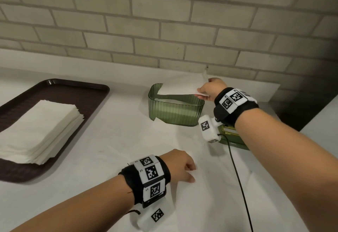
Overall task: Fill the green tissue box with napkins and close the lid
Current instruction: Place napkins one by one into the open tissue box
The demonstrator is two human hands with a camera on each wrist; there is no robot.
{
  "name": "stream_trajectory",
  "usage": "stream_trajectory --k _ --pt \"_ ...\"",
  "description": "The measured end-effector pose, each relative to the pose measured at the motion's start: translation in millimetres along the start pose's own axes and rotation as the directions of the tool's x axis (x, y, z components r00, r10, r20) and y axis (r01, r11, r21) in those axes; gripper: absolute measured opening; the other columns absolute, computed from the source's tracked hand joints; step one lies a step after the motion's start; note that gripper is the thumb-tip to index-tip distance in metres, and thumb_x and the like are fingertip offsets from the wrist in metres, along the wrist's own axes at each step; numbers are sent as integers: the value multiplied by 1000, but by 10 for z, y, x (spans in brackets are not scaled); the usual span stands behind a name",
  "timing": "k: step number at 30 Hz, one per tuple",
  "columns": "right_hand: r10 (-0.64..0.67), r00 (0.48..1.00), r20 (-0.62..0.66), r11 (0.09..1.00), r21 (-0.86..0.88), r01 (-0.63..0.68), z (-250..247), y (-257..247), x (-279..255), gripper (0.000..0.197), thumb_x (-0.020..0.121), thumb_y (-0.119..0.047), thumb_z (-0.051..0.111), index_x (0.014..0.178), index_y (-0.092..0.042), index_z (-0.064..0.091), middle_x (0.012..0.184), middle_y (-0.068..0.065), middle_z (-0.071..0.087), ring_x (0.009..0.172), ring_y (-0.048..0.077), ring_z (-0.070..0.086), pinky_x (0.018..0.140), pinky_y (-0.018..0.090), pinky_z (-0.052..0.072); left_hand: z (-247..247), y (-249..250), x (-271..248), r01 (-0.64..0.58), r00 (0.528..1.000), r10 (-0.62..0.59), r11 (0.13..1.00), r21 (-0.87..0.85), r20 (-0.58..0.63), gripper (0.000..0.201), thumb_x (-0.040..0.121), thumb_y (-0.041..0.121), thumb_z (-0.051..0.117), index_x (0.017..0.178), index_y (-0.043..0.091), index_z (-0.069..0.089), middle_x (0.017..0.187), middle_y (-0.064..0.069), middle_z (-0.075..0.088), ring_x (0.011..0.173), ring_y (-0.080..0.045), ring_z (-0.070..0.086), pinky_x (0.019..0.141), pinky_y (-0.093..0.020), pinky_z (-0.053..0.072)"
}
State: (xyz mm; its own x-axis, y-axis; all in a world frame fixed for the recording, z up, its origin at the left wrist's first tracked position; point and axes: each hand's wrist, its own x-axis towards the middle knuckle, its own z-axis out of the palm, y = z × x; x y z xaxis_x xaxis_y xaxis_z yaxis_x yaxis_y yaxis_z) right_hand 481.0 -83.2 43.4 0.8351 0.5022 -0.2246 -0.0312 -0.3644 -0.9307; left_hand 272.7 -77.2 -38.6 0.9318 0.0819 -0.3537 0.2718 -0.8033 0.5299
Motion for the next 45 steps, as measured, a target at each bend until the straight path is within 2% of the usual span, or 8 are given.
stream_trajectory --k 5,10,20,27,33,37,39,45 --pt "47 998 49 999 -23 -46 172 36 114 18 84 16 53 93 1 48 110 21 58 76 31 65 82 43 57 -252 -229 -81 11 993 -22 995 -96 -117 24 88 32 62 104 16 68 102 3 64 91 -10 54 79 -16 37" --pt "103 987 123 990 -110 -90 207 66 199 25 86 12 53 110 4 54 105 17 59 84 27 66 71 31 60 -623 -533 -195 13 963 -86 962 -272 -257 8 87 26 64 86 19 67 75 12 58 67 0 52 67 -14 41" --pt "-127 990 69 646 -752 135 59 -50 65 43 88 -33 61 116 0 62 116 11 64 108 27 60 89 29 49 -1239 -951 -191 -24 776 -537 497 -868 -329 9 92 23 57 86 19 62 74 1 55 60 -9 42 43 -14 34" --pt "47 939 340 999 11 -54 -50 -20 -328 53 88 -60 45 101 -10 56 92 15 64 82 27 65 80 35 56 -1418 -894 233 -74 718 -656 263 -962 -235 19 93 20 58 76 18 49 70 2 47 56 -9 39 40 -17 25" --pt "-154 984 93 984 108 144 15 105 -154 39 82 -3 69 114 -8 47 98 14 61 75 21 59 64 29 55 -1544 -716 526 -40 656 -667 437 -899 -353 13 94 23 54 89 11 56 52 1 61 50 -11 51 42 -19 28" --pt "-200 980 3 979 -21 200 23 141 -50 41 80 -3 70 113 -10 47 94 10 59 72 22 61 70 33 56 -1629 -719 631 131 635 -535 786 -605 -557 42 90 27 59 125 5 56 120 -12 64 98 -27 64 68 -19 52" --pt "-231 972 -36 963 -153 223 35 155 -6 42 81 -6 70 117 -9 49 90 4 53 59 15 56 63 28 54 -1633 -752 678 239 631 -461 881 -409 -624 44 87 31 62 125 9 57 122 -9 63 111 -26 59 90 -27 45" --pt "-332 943 8 829 -474 296 67 259 140 22 81 -7 69 103 -4 67 72 -10 45 52 11 52 45 11 46 -1571 -844 826 328 666 -332 935 -138 -668 31 80 31 67 106 16 60 105 -5 67 97 -24 61 71 -25 42"
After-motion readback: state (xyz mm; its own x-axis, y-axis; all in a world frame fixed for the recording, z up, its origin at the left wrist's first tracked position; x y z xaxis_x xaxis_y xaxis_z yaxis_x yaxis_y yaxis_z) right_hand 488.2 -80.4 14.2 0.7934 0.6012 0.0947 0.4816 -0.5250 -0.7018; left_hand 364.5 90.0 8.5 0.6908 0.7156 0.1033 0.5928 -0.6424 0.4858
